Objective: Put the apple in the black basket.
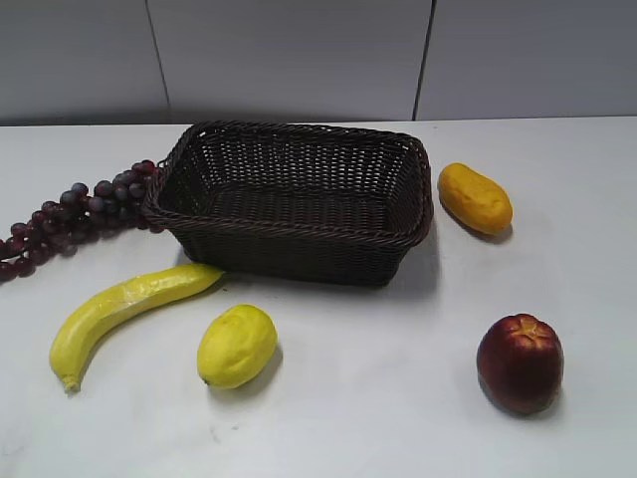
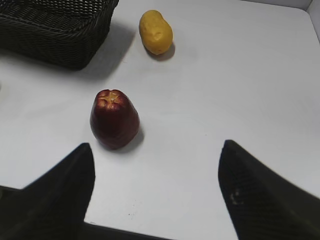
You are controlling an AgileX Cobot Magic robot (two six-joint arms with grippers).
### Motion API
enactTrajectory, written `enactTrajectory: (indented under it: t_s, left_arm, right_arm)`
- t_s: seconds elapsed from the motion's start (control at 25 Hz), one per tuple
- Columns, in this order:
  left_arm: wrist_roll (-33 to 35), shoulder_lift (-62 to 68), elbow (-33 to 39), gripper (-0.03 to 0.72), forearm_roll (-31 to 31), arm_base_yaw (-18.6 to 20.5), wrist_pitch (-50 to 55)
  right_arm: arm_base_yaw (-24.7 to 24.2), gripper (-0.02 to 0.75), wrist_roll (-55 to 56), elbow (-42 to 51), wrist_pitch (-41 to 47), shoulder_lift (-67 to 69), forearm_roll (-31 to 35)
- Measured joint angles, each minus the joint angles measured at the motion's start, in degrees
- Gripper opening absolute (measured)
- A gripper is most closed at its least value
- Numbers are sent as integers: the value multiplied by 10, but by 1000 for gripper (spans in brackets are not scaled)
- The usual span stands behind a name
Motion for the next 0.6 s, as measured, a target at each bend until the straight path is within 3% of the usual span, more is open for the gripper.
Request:
enactTrajectory:
  t_s: [0.6]
  left_arm:
    - [0, 0, 0, 202, 0, 0, 0]
  right_arm:
    - [0, 582, 1, 0, 1, 1, 0]
